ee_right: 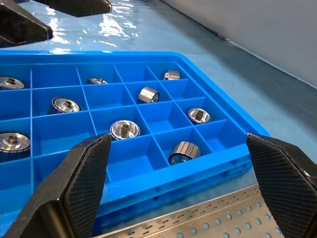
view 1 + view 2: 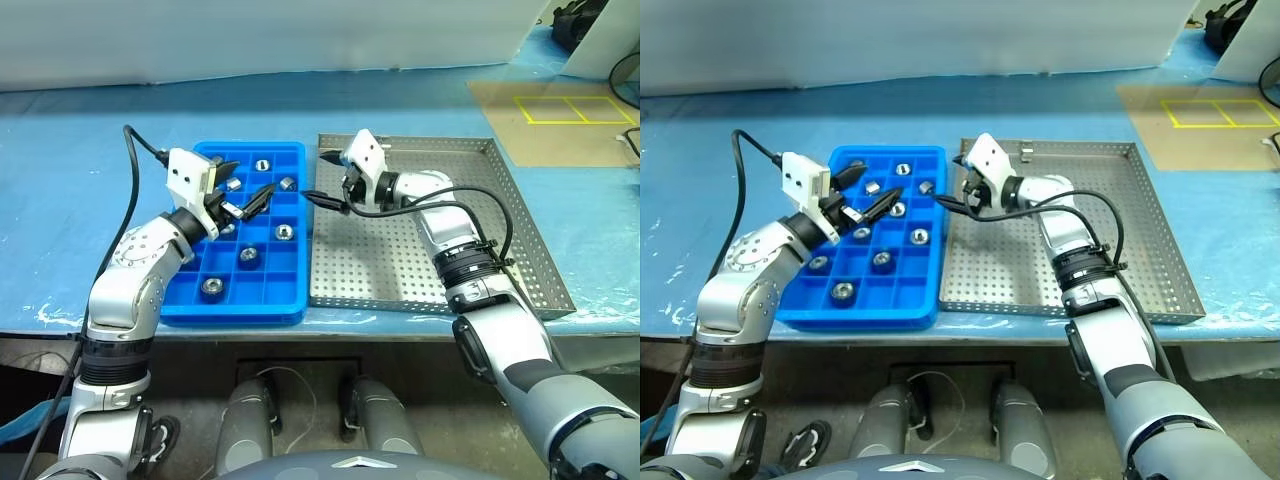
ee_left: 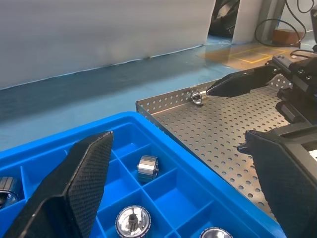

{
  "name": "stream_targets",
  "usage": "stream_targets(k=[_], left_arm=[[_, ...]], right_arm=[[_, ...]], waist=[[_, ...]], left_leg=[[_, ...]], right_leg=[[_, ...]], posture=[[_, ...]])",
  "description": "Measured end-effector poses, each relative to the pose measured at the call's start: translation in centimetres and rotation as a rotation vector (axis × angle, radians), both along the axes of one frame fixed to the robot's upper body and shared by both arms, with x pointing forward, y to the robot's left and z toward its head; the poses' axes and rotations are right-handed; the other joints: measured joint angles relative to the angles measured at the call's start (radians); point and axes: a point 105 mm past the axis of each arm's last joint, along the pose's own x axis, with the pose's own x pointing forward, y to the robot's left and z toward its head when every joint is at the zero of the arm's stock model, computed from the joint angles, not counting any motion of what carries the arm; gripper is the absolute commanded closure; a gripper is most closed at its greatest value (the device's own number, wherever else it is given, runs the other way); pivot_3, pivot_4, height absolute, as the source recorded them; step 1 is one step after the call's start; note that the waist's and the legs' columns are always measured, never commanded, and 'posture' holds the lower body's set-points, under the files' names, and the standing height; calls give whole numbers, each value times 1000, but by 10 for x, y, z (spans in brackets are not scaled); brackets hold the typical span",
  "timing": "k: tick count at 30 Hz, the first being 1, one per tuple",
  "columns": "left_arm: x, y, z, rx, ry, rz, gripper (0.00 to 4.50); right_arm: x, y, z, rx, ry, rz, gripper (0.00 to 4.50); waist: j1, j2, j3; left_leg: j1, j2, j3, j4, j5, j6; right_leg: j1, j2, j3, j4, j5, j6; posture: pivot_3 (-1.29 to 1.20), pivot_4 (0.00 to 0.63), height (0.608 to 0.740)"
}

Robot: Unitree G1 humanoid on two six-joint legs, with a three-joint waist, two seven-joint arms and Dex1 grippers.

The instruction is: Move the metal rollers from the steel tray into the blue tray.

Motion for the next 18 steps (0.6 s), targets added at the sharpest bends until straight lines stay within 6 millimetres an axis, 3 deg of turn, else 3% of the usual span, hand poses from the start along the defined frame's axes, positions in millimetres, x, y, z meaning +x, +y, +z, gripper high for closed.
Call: stream_targets(k=[6, 18], left_arm=[[-1, 0, 4, -5, -14, 5, 0], [5, -1, 14, -10, -46, 25, 0]], right_arm=[[1, 8, 7, 11, -9, 14, 19], [7, 3, 6, 22, -20, -32, 19]], waist=[[0, 0, 0], [-5, 0, 0]], left_leg=[[0, 0, 0, -1, 0, 0], [1, 0, 1, -1, 0, 0]], right_leg=[[0, 0, 0, 0, 0, 0], [0, 0, 1, 0, 0, 0]], posture=[[-295, 150, 740], [-393, 150, 740]])
